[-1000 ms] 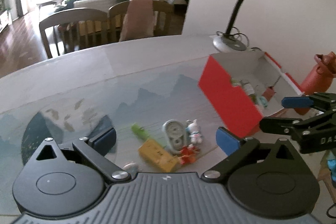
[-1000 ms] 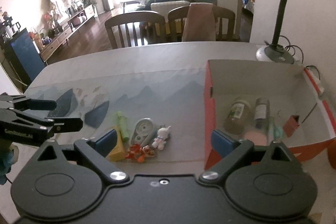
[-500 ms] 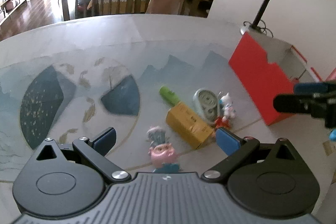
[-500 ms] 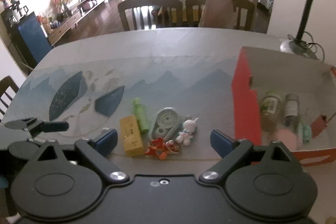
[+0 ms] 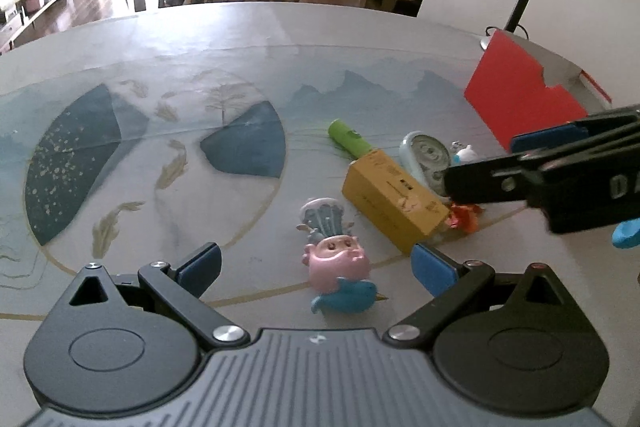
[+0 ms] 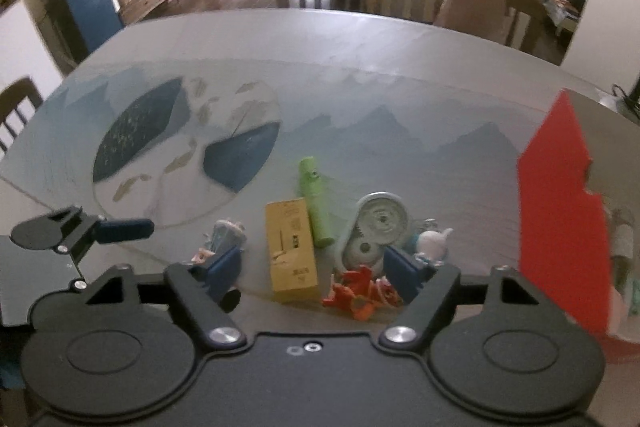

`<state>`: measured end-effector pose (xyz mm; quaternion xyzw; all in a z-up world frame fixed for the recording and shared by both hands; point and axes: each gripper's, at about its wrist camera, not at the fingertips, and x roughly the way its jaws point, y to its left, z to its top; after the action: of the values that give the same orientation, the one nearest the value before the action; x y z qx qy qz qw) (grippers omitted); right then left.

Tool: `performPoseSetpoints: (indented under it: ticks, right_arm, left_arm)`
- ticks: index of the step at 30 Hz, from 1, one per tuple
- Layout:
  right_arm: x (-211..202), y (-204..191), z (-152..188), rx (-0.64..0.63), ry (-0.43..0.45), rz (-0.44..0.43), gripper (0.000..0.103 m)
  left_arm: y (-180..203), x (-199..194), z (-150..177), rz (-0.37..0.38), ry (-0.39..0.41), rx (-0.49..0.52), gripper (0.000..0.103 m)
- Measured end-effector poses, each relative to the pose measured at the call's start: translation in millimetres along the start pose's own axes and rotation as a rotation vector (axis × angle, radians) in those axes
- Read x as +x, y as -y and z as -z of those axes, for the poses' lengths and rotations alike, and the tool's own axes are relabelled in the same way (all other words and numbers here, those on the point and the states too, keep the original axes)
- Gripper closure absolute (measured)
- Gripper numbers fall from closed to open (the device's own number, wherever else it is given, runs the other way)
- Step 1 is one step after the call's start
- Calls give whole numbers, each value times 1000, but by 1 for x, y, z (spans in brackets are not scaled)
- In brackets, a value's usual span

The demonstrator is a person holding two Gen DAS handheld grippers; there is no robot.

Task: Organize rigid objects
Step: 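Grasp the yellow box with the right tool while the left tool grasps the pink pig figure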

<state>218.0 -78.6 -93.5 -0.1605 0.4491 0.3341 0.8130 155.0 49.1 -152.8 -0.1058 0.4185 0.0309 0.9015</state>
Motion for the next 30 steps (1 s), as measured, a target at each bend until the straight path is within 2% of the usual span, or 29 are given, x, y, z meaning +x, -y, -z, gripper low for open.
performPoseSetpoints:
  ticks: [4,8,14,17,19,22,26,28,30]
  right_arm:
    - [13,-6,-4,-39,-19,5,33]
    - [25,-11,-6,-62,-49,0,46]
    - [37,-14,-7,-87,-76,-2,58]
    - [41,-14,-7,-85,-88,-8,65]
    - [43,-16,-7,-90,-95,-7,67]
    - [48,-18,-6,-95,-101,-5,68]
    - [53,-20,-7,-99,-115,2,73]
    - [55,-20,-6,-98,-113,5,73]
    - [55,-21,-5,-96,-111,8,73]
  left_arm:
    - [1,5,5,-29,9,3,1]
    - [4,8,9,-42,24,16,2]
    - [5,11,10,-38,38,4,3]
    - [5,12,10,-29,36,-4,20]
    - [7,12,10,-32,40,-1,21]
    - [8,12,10,-42,45,2,34]
    - [11,14,8,-55,35,14,36]
    - [13,14,7,-73,33,30,48]
    - [14,15,7,-77,30,35,52]
